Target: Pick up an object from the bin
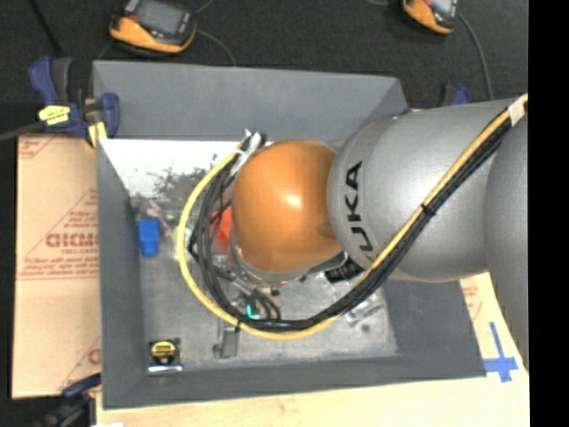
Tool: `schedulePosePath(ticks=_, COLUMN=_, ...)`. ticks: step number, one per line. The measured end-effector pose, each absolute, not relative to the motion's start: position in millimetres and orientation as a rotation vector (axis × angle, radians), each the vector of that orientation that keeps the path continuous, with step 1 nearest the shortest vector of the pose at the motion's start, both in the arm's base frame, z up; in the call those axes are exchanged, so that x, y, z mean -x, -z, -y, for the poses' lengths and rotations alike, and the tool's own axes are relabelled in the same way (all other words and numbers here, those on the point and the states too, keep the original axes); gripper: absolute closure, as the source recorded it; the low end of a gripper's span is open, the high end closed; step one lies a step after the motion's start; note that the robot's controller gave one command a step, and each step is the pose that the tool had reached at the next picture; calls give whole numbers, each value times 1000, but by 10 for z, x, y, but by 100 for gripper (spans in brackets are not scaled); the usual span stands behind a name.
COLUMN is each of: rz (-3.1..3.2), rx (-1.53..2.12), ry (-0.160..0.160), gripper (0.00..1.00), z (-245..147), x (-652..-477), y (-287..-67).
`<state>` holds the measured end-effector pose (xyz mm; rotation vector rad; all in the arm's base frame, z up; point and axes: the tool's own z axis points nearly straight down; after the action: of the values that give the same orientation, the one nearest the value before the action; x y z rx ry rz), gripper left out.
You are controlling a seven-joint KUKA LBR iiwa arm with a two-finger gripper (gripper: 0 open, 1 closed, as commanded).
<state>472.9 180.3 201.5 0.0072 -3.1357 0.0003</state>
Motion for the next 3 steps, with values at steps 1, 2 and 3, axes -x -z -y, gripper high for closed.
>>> schedulePosePath(ticks=1, rz=3128, rx=-275, ry=-5, gripper=0, z=-1126, x=-5011, y=-1374)
schedulePosePath(ticks=2, rz=3137, rx=-332, ry=0, gripper=0, z=-1232, x=-5787, y=-1822)
schedulePosePath(ticks=3, rz=3105, rx=-542, ry=0, gripper=0, z=-1430, x=-6553, y=-1921)
